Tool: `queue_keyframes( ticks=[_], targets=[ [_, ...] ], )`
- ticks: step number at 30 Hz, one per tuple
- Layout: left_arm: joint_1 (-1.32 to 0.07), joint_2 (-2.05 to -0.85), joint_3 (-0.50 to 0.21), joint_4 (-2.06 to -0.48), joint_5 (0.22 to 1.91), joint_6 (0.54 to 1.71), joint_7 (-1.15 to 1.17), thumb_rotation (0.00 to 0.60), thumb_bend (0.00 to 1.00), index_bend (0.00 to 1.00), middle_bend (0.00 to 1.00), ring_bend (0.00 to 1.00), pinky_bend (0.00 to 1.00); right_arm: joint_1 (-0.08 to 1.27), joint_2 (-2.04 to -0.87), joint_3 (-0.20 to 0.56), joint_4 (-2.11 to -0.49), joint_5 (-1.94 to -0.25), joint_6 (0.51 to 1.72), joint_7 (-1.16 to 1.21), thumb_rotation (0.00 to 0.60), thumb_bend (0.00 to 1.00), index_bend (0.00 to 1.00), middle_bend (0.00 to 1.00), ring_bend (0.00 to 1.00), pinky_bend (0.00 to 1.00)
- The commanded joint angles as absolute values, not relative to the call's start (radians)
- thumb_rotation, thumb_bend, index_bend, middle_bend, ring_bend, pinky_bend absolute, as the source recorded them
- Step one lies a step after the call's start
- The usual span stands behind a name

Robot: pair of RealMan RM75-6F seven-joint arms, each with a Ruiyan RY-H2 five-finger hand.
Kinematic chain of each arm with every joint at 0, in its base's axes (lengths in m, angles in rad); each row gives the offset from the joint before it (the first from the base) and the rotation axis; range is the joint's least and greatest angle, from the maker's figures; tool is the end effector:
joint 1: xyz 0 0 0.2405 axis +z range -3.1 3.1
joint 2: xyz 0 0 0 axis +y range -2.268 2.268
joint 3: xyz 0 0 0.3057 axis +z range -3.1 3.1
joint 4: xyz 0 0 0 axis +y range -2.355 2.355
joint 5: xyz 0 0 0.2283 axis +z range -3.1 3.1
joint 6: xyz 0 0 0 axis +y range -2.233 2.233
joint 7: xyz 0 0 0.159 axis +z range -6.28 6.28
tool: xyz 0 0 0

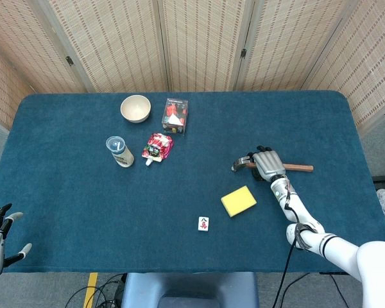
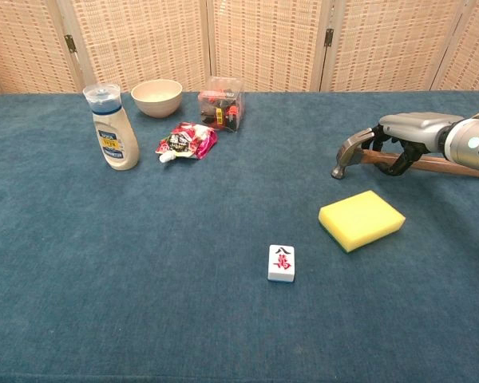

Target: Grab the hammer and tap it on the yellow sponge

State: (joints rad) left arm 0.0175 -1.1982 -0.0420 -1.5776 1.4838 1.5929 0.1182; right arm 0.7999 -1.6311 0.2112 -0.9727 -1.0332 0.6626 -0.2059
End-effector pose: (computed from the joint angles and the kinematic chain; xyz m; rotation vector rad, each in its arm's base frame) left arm -0.3784 0.1611 0.1532 -1.2811 -0.8449 -0.8165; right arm -0.2712 -0.4765 -0.0326 1.7615 -1.0118 0.6243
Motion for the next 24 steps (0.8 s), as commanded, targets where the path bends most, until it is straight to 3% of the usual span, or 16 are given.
queue_keyframes(
  ticks=[1, 11, 24],
  targets=[
    [0.018, -1.198, -0.042, -1.576, 1.483, 1.592, 0.116, 0.600, 0.20, 0.28, 0.13, 0.12, 0.21, 0.803, -1.636, 0.209, -0.968, -1.025, 0.661, -0.216, 0.600, 0.43, 0.37, 0.44, 0.15, 0.19],
    [0.021, -1.201, -0.042, -1.567, 1.479, 1.592, 0.109, 0.600, 0.20, 0.28, 0.13, 0.12, 0.21, 0.808, -1.643, 0.205, -0.961, -1.004, 0.663, -0.238, 0.600, 0.42, 0.43, 0.48, 0.19, 0.19],
    [0.023, -1.200, -0.042, -1.568, 1.479, 1.592, 0.113, 0.600, 0.20, 0.28, 0.13, 0.12, 0.21, 0.805, -1.647, 0.203, -0.954, -1.003, 0.673, -0.232, 0.600, 0.51, 0.48, 0.52, 0.23, 0.19]
  ],
)
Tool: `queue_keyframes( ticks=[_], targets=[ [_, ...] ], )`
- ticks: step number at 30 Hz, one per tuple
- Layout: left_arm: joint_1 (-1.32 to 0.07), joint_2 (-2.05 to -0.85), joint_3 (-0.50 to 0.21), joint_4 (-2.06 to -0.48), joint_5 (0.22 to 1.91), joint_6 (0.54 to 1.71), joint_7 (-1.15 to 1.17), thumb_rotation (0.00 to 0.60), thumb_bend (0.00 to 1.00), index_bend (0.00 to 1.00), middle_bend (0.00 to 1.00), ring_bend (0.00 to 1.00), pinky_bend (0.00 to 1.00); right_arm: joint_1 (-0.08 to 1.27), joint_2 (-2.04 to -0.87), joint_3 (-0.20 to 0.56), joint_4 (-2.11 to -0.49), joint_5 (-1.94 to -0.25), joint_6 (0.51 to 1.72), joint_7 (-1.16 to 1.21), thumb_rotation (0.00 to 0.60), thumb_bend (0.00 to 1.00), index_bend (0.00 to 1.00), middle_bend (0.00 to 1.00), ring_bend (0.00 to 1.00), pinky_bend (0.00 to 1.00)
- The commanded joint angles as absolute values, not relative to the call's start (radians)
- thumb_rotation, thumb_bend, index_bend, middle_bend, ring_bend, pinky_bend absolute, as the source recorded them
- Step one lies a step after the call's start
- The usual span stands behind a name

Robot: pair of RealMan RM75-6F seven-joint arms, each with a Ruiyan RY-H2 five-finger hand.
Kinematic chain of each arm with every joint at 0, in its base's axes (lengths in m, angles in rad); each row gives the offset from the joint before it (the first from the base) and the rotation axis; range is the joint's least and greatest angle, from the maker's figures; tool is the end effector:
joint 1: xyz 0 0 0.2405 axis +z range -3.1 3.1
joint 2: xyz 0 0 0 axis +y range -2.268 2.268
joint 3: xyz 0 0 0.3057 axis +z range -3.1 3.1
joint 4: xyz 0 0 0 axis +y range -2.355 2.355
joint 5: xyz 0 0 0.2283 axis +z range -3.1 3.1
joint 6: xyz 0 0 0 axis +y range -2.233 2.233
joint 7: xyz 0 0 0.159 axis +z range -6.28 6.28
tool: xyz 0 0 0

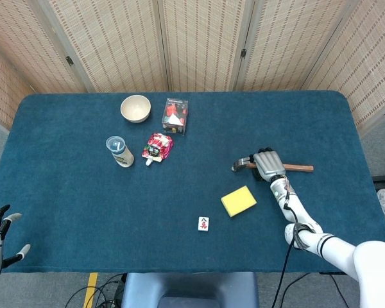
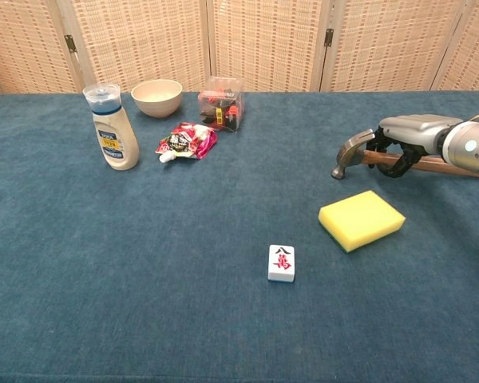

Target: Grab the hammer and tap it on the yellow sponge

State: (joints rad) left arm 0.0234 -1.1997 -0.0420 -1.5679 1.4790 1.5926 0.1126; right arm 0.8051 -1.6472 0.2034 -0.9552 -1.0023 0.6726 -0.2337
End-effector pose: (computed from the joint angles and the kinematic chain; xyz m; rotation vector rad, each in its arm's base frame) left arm -0.3819 0.1587 0.1538 -1.2749 -0.8480 -0.8072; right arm -0.2732 -0.4771 -0.0360 1.7486 -1.0038 0.6075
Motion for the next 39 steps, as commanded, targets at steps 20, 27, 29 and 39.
queue_keyframes(
  ticks=[20, 27, 29, 39],
  targets=[
    [0.022, -1.201, -0.039, -1.577, 1.476, 1.582, 0.132, 0.600, 0.20, 0.27, 0.13, 0.12, 0.21, 0.733, -1.610, 0.198, -0.999, -1.151, 0.820, -0.051, 0.600, 0.65, 0.70, 0.69, 0.40, 0.23],
    [0.020, -1.198, -0.039, -1.585, 1.481, 1.582, 0.139, 0.600, 0.20, 0.27, 0.13, 0.12, 0.21, 0.690, -1.566, 0.171, -1.036, -1.250, 0.897, 0.055, 0.600, 0.70, 0.75, 0.73, 0.48, 0.38],
    [0.021, -1.197, -0.039, -1.587, 1.481, 1.583, 0.140, 0.600, 0.20, 0.27, 0.13, 0.12, 0.21, 0.679, -1.544, 0.160, -1.057, -1.281, 0.914, 0.088, 0.600, 0.73, 0.77, 0.75, 0.52, 0.46],
    [0.023, -1.197, -0.036, -1.594, 1.487, 1.589, 0.148, 0.600, 0.20, 0.28, 0.13, 0.12, 0.21, 0.625, -1.444, 0.088, -1.168, -1.415, 1.003, 0.153, 0.600, 0.75, 0.84, 0.82, 0.67, 0.78]
  ],
)
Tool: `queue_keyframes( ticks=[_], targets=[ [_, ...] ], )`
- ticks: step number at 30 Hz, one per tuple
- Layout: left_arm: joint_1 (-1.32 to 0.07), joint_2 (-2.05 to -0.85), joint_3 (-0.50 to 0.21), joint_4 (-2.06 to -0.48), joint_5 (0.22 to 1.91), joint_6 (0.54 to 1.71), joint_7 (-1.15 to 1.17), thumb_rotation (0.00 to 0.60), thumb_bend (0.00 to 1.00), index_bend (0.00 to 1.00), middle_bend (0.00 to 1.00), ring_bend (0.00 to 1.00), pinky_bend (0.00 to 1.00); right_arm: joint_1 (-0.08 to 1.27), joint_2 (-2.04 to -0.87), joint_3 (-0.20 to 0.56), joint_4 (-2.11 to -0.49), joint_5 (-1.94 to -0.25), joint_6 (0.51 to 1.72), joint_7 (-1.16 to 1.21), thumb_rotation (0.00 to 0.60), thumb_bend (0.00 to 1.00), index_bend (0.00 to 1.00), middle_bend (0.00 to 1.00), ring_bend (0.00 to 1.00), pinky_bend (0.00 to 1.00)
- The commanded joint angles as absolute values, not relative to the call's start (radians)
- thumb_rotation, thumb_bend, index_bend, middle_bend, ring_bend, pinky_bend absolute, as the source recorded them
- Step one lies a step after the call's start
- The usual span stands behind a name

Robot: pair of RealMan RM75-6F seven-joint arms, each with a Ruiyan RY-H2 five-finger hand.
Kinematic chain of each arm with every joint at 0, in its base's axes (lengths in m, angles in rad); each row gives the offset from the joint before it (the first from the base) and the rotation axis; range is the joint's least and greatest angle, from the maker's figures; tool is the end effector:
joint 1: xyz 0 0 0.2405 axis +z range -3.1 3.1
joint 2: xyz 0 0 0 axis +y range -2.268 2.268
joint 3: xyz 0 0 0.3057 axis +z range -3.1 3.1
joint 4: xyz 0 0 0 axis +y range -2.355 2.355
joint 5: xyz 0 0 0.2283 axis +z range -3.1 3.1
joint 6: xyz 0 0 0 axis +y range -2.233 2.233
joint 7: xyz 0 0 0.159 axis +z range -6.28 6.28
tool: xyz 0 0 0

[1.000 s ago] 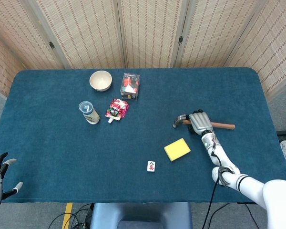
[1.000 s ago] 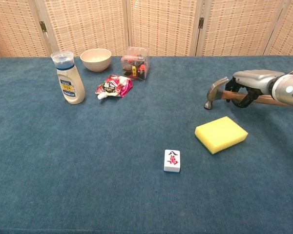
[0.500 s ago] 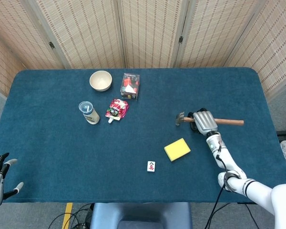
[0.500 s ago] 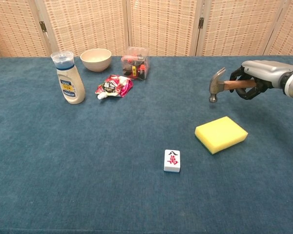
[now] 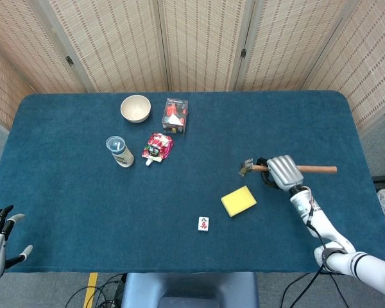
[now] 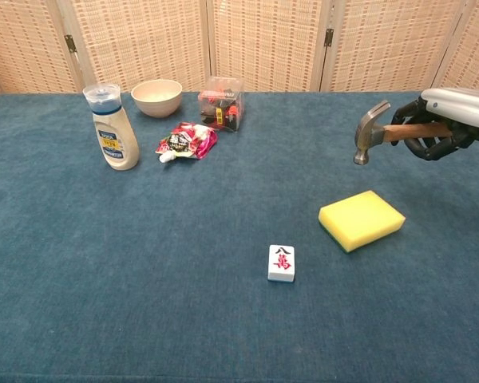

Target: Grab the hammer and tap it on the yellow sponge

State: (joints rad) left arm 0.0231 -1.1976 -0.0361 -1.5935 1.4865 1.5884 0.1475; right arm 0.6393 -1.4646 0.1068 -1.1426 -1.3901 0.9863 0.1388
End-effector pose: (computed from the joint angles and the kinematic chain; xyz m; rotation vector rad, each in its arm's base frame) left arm -0.3763 0.1578 0.1502 -1.2921 -0.8458 -0.7960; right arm -0.2932 -0.4165 0.0285 1.7649 -0.9372 0.9273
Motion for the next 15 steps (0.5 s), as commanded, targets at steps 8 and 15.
queue_keyframes(
  ticks=[8, 15],
  targets=[
    [0.021, -1.197, -0.034, -1.605, 1.495, 1.588, 0.158, 0.600, 0.20, 0.28, 0.13, 0.12, 0.21, 0.605, -1.382, 0.035, -1.275, -1.487, 1.019, 0.166, 0.600, 0.75, 0.86, 0.84, 0.72, 0.83],
    [0.026, -1.191, -0.033, -1.616, 1.500, 1.599, 0.165, 0.600, 0.20, 0.28, 0.13, 0.12, 0.21, 0.604, -1.335, -0.001, -1.373, -1.533, 1.007, 0.173, 0.600, 0.75, 0.86, 0.84, 0.73, 0.83]
  ],
)
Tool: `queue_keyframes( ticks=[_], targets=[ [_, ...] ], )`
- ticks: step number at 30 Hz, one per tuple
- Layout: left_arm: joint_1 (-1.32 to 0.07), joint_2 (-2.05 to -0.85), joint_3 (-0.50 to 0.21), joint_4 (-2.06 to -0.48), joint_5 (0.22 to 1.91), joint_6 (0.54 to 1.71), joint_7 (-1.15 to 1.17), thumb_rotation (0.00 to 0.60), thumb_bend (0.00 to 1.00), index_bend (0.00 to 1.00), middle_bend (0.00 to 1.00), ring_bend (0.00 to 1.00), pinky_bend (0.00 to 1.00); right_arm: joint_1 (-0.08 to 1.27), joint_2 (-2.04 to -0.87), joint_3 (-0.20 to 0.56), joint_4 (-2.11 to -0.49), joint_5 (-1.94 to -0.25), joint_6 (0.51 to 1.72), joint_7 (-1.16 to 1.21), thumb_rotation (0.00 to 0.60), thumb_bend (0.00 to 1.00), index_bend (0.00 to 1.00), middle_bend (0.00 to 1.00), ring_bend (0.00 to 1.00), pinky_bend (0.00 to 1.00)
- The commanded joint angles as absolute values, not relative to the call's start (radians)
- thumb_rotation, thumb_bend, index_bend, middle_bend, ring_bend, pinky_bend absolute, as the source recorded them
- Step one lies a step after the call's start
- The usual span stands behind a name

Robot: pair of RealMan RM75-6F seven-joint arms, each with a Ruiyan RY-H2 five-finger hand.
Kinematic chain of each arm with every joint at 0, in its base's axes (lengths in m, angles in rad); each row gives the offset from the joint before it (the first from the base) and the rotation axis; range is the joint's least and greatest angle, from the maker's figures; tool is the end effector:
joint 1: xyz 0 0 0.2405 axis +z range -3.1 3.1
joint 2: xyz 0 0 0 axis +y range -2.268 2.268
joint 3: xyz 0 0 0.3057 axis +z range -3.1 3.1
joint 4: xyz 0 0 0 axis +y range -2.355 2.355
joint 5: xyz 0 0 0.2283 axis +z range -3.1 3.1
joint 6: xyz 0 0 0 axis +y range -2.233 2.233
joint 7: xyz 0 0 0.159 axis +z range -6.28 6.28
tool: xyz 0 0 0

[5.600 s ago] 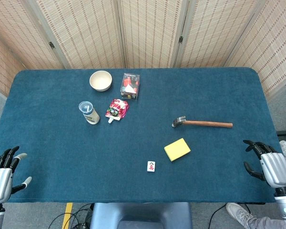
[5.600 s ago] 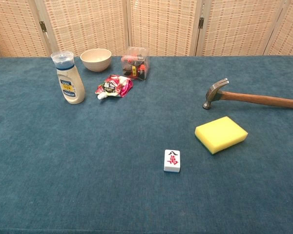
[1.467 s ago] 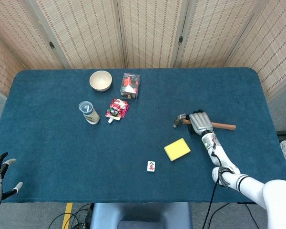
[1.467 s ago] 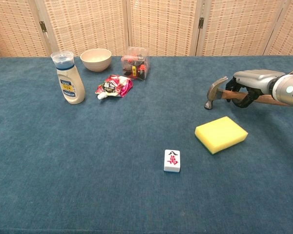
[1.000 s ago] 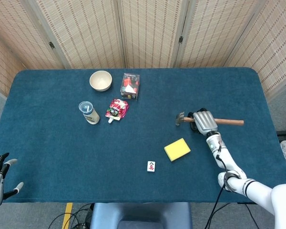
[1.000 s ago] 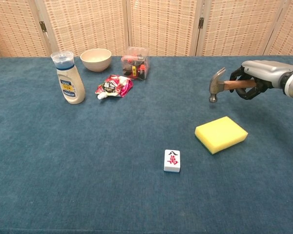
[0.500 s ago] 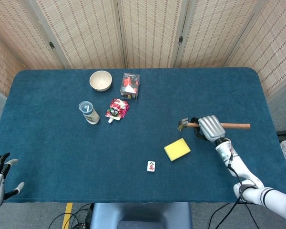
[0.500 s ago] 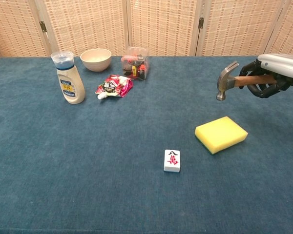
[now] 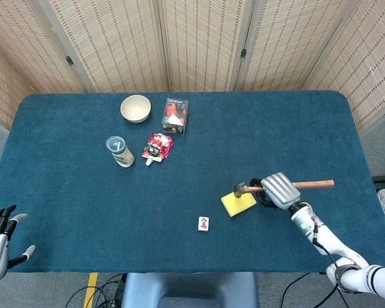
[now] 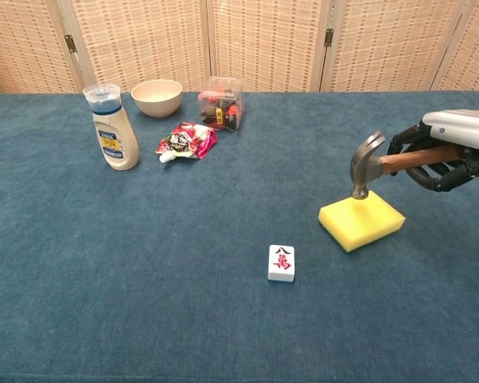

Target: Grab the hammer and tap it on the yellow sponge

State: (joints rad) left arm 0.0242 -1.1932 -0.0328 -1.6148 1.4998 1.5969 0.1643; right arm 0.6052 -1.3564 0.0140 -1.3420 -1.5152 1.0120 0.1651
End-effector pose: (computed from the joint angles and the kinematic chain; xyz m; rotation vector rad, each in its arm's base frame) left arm -0.3702 0.1569 0.1501 -1.2993 -0.8381 -0.8049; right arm -0.2821 -0.3640 0.0282 1.9407 -0.9811 0.9354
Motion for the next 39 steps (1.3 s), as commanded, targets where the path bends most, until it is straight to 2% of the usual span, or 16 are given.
queue_keyframes(
  ticks=[1, 7, 18, 29, 39],
  targets=[
    [0.028, -1.189, -0.032, -1.618, 1.499, 1.601, 0.165, 0.600, 0.20, 0.28, 0.13, 0.12, 0.21, 0.602, -1.326, -0.005, -1.387, -1.539, 1.008, 0.176, 0.600, 0.75, 0.86, 0.84, 0.73, 0.83],
    [0.031, -1.189, -0.029, -1.620, 1.501, 1.603, 0.168, 0.600, 0.20, 0.28, 0.13, 0.12, 0.21, 0.586, -1.311, -0.009, -1.398, -1.547, 1.030, 0.188, 0.600, 0.75, 0.86, 0.85, 0.73, 0.83],
    [0.028, -1.192, -0.029, -1.624, 1.503, 1.598, 0.172, 0.600, 0.20, 0.28, 0.13, 0.12, 0.21, 0.601, -1.418, -0.017, -1.267, -1.539, 0.978, 0.141, 0.600, 0.75, 0.86, 0.85, 0.74, 0.83],
    [0.036, -1.186, -0.030, -1.625, 1.498, 1.607, 0.171, 0.600, 0.20, 0.28, 0.13, 0.12, 0.21, 0.593, -1.389, 0.041, -1.315, -1.572, 1.108, 0.267, 0.600, 0.75, 0.87, 0.85, 0.74, 0.83],
    [0.038, -1.187, -0.030, -1.618, 1.493, 1.605, 0.167, 0.600, 0.20, 0.28, 0.13, 0.12, 0.21, 0.580, -1.474, 0.004, -1.212, -1.554, 1.059, 0.294, 0.600, 0.75, 0.87, 0.85, 0.74, 0.83]
  ],
)
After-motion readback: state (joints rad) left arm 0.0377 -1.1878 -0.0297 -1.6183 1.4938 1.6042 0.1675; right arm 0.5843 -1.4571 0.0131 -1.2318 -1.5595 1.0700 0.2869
